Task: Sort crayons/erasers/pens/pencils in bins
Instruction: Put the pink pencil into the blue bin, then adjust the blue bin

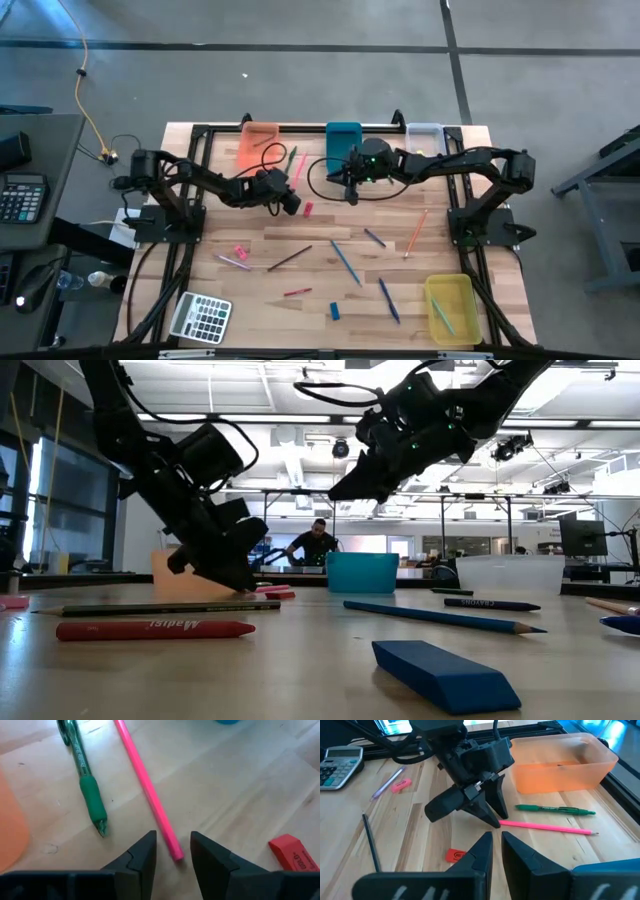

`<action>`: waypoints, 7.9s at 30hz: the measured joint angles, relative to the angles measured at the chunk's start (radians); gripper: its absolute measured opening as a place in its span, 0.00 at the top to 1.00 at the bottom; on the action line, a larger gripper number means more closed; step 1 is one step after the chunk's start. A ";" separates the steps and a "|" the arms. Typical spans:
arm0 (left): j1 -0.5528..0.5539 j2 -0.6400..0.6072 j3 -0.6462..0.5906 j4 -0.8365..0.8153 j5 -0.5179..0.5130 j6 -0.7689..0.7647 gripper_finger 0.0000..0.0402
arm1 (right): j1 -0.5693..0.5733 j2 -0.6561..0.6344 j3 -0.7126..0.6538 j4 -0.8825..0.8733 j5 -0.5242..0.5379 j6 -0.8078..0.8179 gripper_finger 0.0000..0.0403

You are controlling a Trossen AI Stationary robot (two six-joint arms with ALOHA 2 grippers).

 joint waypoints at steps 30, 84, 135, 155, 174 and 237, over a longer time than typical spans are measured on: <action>-0.078 -0.112 -0.006 -0.204 0.085 0.104 0.98 | 0.000 0.000 0.000 -0.066 0.000 0.027 0.93; -0.357 -0.163 -0.057 -0.028 -0.083 0.103 0.98 | 0.186 0.094 0.080 -0.446 0.124 0.067 0.59; -0.334 -0.163 -0.056 0.282 -0.146 0.122 0.95 | 0.205 0.210 -0.258 0.873 0.478 0.699 0.96; -0.228 -0.417 -0.284 0.474 0.046 0.350 0.96 | -0.035 -0.146 0.060 -0.103 0.389 0.293 0.98; -0.047 -0.420 -0.407 0.735 0.161 0.401 1.00 | -0.306 0.436 0.968 -1.218 0.110 0.013 0.99; -0.007 -0.419 -0.407 0.674 0.156 0.444 1.00 | -0.028 0.025 0.213 -0.814 0.212 -0.169 1.00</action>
